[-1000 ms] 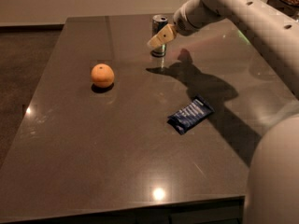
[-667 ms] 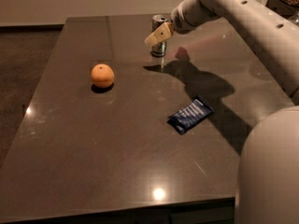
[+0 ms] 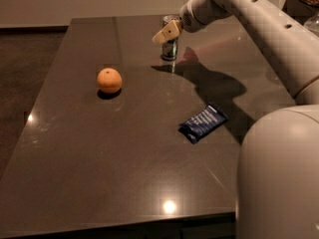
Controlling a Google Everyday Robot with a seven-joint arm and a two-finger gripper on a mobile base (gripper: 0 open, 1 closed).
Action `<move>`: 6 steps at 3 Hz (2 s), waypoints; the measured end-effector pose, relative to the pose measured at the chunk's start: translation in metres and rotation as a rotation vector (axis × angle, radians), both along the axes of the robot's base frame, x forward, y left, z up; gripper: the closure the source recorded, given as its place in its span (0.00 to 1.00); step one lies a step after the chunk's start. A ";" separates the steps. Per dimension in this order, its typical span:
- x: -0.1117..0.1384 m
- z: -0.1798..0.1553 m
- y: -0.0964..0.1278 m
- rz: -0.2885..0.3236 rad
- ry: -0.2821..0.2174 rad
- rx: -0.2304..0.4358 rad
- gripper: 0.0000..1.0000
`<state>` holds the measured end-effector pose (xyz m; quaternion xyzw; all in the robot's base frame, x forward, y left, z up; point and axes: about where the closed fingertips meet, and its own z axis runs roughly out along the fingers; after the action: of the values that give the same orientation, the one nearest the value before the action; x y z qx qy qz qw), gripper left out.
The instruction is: Knock redbull can over
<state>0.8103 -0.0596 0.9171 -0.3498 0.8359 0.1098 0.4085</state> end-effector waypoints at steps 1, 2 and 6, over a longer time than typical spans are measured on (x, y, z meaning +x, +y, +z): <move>0.004 0.002 0.003 0.013 0.000 0.015 0.33; 0.002 0.006 0.005 0.033 -0.001 0.018 0.59; -0.104 0.047 -0.017 0.296 0.062 -0.397 1.00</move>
Offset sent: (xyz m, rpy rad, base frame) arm -0.0020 0.0012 0.0180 0.0181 -0.0130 0.0488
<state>0.7066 -0.0770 0.9641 -0.5383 0.7928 0.0126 0.2854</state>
